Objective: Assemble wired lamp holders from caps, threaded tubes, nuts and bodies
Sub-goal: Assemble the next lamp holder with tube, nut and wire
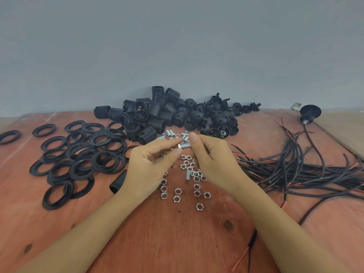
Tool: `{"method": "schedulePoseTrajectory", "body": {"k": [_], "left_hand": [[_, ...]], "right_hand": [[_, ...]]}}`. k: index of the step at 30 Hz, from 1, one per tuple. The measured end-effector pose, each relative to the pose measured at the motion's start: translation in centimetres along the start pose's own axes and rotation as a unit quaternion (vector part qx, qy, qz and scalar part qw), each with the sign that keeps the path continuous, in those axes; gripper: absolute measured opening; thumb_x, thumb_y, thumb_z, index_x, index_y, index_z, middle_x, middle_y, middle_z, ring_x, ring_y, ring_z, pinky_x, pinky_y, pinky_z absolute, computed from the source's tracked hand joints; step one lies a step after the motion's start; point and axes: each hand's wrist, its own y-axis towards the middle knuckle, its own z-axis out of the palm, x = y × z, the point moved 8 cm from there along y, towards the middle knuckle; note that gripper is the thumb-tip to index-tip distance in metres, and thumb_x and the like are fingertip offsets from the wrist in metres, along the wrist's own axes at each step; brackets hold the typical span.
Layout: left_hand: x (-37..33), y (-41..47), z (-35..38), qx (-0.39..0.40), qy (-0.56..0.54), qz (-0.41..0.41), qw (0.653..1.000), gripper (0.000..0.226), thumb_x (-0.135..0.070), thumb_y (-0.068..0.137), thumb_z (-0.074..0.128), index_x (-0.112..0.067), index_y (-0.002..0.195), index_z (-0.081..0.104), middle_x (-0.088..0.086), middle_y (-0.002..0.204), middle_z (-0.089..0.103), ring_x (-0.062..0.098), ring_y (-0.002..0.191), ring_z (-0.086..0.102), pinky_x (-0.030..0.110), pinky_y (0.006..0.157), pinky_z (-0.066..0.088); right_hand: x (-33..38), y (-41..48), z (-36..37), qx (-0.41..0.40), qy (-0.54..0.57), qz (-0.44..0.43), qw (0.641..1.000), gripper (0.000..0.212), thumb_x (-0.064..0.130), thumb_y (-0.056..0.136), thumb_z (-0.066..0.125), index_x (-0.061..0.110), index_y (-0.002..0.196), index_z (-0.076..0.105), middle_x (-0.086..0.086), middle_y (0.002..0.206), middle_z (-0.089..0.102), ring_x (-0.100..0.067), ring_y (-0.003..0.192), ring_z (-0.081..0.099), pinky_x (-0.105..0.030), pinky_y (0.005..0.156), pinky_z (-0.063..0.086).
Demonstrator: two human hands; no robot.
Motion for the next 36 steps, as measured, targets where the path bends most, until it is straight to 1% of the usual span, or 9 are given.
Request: {"method": "schedulePoseTrajectory", "body": {"k": [3,7,9,11,15,23,28,31,36], "left_hand": [[0.0,0.0,0.0,0.005,0.001,0.006,1.0,0.024,-0.013,0.082,0.068,-0.02,0.104,0.074,-0.001,0.091,0.074,0.01,0.074,0.068,0.019,0.063,0.054],[0.1,0.1,-0.3,-0.008,-0.006,-0.007,1.0,0.02,-0.019,0.085,0.065,-0.022,0.103,0.074,-0.001,0.087,0.076,0.011,0.071,0.07,0.019,0.062,0.055],[0.3,0.1,-0.6,-0.026,-0.009,-0.018,0.999,0.02,-0.021,0.086,0.064,-0.019,0.104,0.074,0.001,0.086,0.076,0.011,0.071,0.07,0.02,0.061,0.055],[0.5,0.2,-1.0,-0.04,-0.014,-0.026,0.999,0.022,-0.02,0.086,0.064,-0.016,0.106,0.073,0.005,0.086,0.075,0.012,0.071,0.069,0.022,0.061,0.056],[0.4,0.2,-0.8,-0.029,-0.013,-0.02,0.999,0.025,-0.018,0.086,0.065,-0.014,0.11,0.072,0.005,0.088,0.075,0.013,0.071,0.068,0.023,0.061,0.056],[0.2,0.1,-0.6,-0.015,0.001,0.004,1.0,0.024,-0.016,0.086,0.065,-0.021,0.109,0.072,-0.002,0.088,0.075,0.013,0.072,0.07,0.021,0.061,0.056],[-0.1,0.0,-0.4,-0.009,0.014,0.023,1.0,0.024,-0.016,0.085,0.066,-0.025,0.107,0.072,0.0,0.091,0.075,0.012,0.071,0.07,0.02,0.061,0.056],[-0.3,0.0,-0.5,-0.005,0.032,0.04,0.999,0.025,-0.017,0.087,0.067,-0.027,0.109,0.072,0.001,0.095,0.074,0.012,0.072,0.07,0.019,0.062,0.055],[-0.7,-0.3,0.0,0.017,0.112,0.087,0.99,0.023,-0.02,0.091,0.067,-0.026,0.113,0.07,-0.006,0.101,0.071,0.017,0.074,0.069,0.021,0.064,0.055]], "right_hand": [[-0.2,0.0,0.0,-0.008,0.009,-0.001,1.0,0.048,0.034,0.104,0.042,0.005,0.067,0.054,0.005,0.05,0.042,-0.008,0.047,0.038,-0.018,0.048,0.031],[-0.6,0.1,-0.1,0.001,0.025,0.01,1.0,0.023,0.03,0.099,0.055,0.018,0.082,0.066,-0.006,0.062,0.059,-0.02,0.055,0.05,-0.02,0.052,0.04],[-0.7,0.3,-0.4,-0.006,0.058,0.026,0.998,0.008,0.022,0.095,0.062,0.026,0.09,0.067,0.004,0.072,0.066,-0.014,0.067,0.061,-0.02,0.06,0.048],[-0.7,0.4,-0.9,-0.02,0.097,0.03,0.995,0.014,0.016,0.092,0.067,0.029,0.094,0.069,0.009,0.081,0.071,-0.013,0.079,0.068,-0.025,0.067,0.055],[-0.2,0.4,-1.3,-0.008,0.158,0.026,0.987,0.017,0.01,0.089,0.07,0.025,0.097,0.074,0.006,0.086,0.076,-0.016,0.08,0.071,-0.022,0.067,0.056],[-0.2,0.3,-0.9,0.009,0.145,0.029,0.989,0.015,0.007,0.088,0.07,0.015,0.1,0.076,-0.003,0.092,0.076,-0.025,0.086,0.071,-0.04,0.08,0.058],[0.0,0.2,-0.9,0.012,0.126,0.027,0.992,0.014,0.011,0.089,0.069,0.021,0.097,0.075,-0.002,0.086,0.076,-0.026,0.08,0.069,-0.038,0.074,0.058],[-0.1,0.2,-0.8,0.015,0.107,0.035,0.993,0.01,0.02,0.092,0.066,0.022,0.089,0.075,-0.002,0.073,0.071,-0.016,0.061,0.061,-0.027,0.055,0.052],[-0.7,0.0,-0.3,0.019,0.06,0.058,0.996,0.049,0.04,0.099,0.048,0.009,0.065,0.065,-0.016,0.055,0.055,-0.009,0.043,0.039,-0.02,0.042,0.034]]}}
